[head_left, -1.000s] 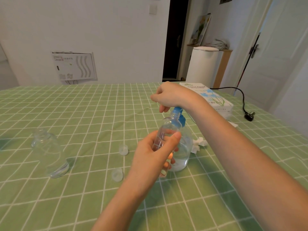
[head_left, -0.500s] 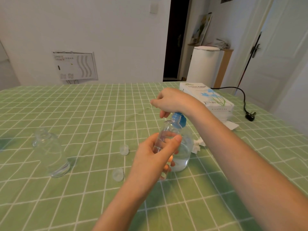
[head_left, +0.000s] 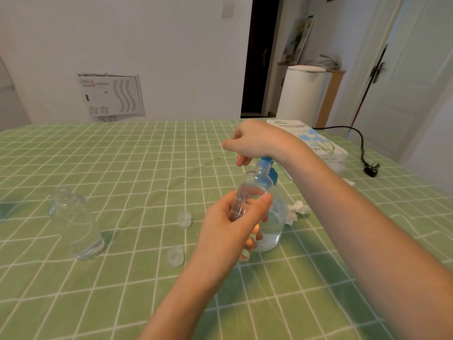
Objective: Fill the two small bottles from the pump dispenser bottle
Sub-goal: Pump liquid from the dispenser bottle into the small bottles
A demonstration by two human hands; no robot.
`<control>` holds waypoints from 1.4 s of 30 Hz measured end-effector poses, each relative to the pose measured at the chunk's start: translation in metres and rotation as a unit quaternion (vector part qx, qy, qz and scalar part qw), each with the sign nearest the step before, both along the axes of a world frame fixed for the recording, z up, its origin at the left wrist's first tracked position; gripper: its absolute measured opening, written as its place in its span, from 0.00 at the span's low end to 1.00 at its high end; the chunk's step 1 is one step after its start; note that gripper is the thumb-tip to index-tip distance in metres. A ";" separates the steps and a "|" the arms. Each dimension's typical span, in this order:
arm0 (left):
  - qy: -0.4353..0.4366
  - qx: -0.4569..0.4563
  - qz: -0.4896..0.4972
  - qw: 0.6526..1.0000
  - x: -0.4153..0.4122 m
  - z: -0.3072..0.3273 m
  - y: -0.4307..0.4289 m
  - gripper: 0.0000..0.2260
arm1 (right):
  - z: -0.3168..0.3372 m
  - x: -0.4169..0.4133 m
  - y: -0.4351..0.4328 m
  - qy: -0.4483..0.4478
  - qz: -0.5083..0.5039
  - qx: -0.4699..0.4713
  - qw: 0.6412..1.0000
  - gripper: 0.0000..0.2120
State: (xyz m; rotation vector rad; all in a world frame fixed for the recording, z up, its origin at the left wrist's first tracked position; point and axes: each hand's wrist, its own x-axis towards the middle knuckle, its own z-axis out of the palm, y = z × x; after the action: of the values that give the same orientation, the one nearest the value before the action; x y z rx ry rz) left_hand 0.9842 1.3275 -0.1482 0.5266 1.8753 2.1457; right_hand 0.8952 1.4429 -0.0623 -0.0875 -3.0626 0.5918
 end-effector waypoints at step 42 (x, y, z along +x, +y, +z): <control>0.006 -0.004 0.002 1.000 0.000 -0.004 0.001 0.16 | -0.011 0.002 0.001 -0.005 0.000 -0.032 0.999 0.17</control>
State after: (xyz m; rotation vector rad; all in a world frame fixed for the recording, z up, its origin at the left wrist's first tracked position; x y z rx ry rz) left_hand 0.9845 1.3284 -0.1525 0.5348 1.8920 2.1407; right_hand 0.8969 1.4443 -0.0728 -0.0921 -3.0541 0.6909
